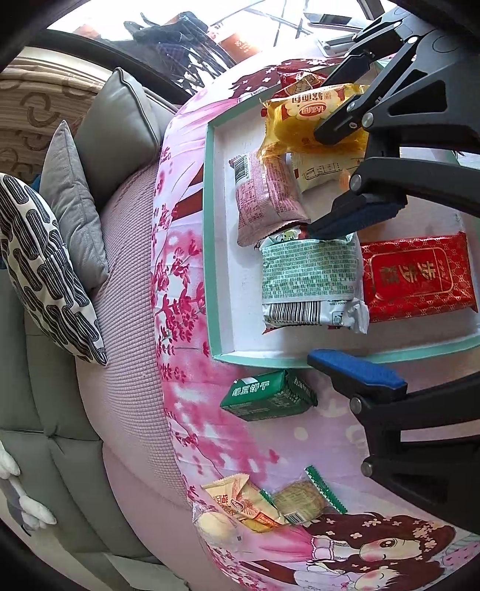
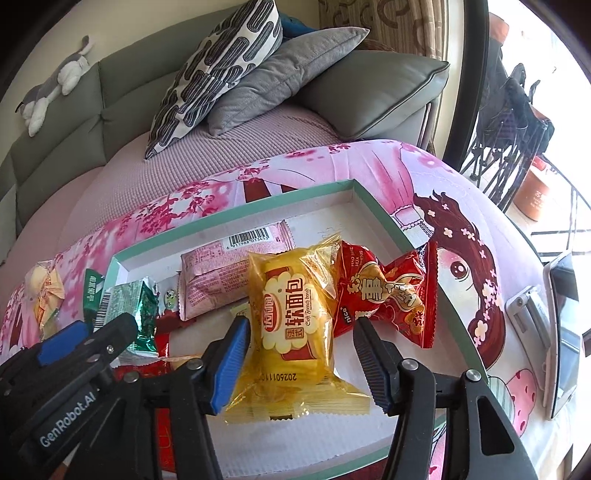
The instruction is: Organize snacks
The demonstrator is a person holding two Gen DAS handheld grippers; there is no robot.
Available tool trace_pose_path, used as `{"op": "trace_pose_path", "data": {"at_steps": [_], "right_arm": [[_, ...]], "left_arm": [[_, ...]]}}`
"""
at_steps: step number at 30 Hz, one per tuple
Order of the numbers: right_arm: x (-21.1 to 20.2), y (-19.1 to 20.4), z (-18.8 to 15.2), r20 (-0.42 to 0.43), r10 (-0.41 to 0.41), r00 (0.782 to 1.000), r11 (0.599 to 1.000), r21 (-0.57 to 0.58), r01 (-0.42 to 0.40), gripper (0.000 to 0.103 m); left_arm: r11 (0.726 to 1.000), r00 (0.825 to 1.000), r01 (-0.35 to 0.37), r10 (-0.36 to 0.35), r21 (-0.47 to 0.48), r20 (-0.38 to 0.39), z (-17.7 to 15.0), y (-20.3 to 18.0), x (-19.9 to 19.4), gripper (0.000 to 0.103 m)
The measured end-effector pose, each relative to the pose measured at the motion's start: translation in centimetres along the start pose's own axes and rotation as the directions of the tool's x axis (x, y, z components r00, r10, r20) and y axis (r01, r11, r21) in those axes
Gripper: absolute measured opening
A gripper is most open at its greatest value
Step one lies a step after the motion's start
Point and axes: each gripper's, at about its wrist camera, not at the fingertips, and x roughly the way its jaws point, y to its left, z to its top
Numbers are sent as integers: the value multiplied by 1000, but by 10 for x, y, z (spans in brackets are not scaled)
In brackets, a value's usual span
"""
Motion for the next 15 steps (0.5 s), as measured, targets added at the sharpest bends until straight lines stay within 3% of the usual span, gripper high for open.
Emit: {"op": "trace_pose_path", "data": {"at_steps": [7,15], "right_arm": [[0,4,-1,-1,-9,1000,1000,-17,9,78],[-1,7,-1,-2,-13,1000,1000,-17,13,79]], "left_arm": [[1000,1000,-7,7,-13,20,-7,17,-17,64],[994,996,-81,83,-74,14,-19,55,-22,64]]}}
